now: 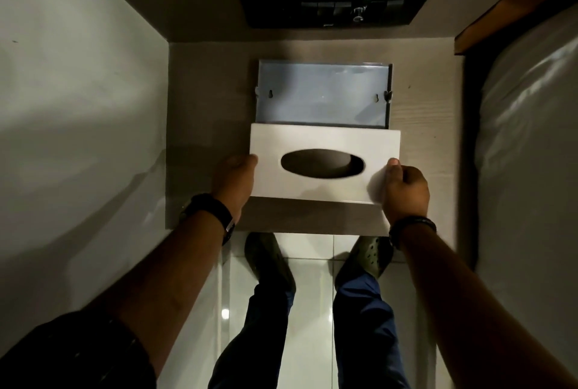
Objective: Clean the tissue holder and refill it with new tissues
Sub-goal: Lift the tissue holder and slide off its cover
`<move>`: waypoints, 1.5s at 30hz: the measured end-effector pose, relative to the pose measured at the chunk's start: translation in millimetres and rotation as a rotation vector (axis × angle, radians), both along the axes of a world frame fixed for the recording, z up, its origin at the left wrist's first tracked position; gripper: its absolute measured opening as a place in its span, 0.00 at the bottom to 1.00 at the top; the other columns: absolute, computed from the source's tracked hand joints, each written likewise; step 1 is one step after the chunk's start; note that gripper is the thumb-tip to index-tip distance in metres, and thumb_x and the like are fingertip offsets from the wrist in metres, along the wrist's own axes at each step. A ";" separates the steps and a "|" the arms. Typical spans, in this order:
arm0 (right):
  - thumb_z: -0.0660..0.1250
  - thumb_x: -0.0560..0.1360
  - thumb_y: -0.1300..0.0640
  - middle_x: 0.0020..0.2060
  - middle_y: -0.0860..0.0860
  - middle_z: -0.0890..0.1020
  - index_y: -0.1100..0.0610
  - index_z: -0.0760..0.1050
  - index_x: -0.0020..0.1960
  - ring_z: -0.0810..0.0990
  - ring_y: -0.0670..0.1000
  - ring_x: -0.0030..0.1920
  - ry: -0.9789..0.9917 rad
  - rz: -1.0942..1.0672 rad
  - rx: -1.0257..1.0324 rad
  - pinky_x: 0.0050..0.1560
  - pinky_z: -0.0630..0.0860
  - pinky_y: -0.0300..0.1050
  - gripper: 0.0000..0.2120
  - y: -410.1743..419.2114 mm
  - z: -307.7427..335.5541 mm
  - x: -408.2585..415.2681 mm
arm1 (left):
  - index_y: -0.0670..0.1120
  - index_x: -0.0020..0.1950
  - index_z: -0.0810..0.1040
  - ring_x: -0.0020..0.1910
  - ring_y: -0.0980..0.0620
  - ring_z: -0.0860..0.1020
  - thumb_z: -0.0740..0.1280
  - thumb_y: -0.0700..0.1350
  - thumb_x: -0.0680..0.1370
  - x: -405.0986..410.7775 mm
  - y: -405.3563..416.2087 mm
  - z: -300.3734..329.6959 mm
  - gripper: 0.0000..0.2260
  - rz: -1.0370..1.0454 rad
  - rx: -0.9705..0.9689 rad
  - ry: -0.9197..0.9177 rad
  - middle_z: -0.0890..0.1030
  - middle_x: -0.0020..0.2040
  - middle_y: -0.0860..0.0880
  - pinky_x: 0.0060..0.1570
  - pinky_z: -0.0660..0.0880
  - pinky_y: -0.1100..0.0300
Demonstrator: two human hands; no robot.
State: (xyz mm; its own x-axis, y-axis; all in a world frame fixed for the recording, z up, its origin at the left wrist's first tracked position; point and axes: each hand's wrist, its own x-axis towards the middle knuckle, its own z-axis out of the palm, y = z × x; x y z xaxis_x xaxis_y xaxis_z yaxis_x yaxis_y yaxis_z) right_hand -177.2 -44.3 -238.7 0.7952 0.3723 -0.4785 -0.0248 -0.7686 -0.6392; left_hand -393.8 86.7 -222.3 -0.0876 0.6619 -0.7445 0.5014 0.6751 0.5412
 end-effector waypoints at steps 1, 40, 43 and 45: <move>0.58 0.81 0.48 0.42 0.52 0.76 0.63 0.78 0.51 0.73 0.52 0.45 -0.003 0.007 -0.005 0.48 0.66 0.43 0.19 -0.3 0.5 -0.2 | 0.51 0.41 0.77 0.42 0.47 0.79 0.61 0.51 0.79 -1.0 0.2 -0.1 0.10 -0.014 -0.004 0.003 0.80 0.41 0.49 0.45 0.77 0.52; 0.56 0.81 0.46 0.69 0.59 0.71 0.57 0.47 0.78 0.68 0.59 0.70 0.050 0.298 -0.076 0.72 0.63 0.54 0.33 17.8 10.1 1.6 | 0.48 0.61 0.75 0.54 0.39 0.78 0.58 0.47 0.81 27.6 -17.3 9.1 0.11 0.152 0.028 -0.003 0.80 0.58 0.41 0.57 0.76 0.44; 0.56 0.81 0.46 0.69 0.60 0.71 0.56 0.46 0.78 0.69 0.59 0.69 0.055 0.304 -0.075 0.71 0.64 0.56 0.33 19.9 9.9 6.1 | 0.46 0.61 0.76 0.50 0.42 0.77 0.59 0.46 0.81 32.4 -14.8 9.7 0.12 0.162 0.048 0.000 0.79 0.56 0.43 0.52 0.75 0.50; 0.56 0.80 0.46 0.69 0.60 0.70 0.57 0.47 0.78 0.69 0.60 0.69 0.051 0.295 -0.075 0.70 0.65 0.55 0.33 19.5 10.0 6.6 | 0.45 0.61 0.76 0.52 0.41 0.78 0.58 0.46 0.81 33.8 -12.3 11.2 0.12 0.148 0.041 -0.002 0.79 0.56 0.43 0.54 0.75 0.49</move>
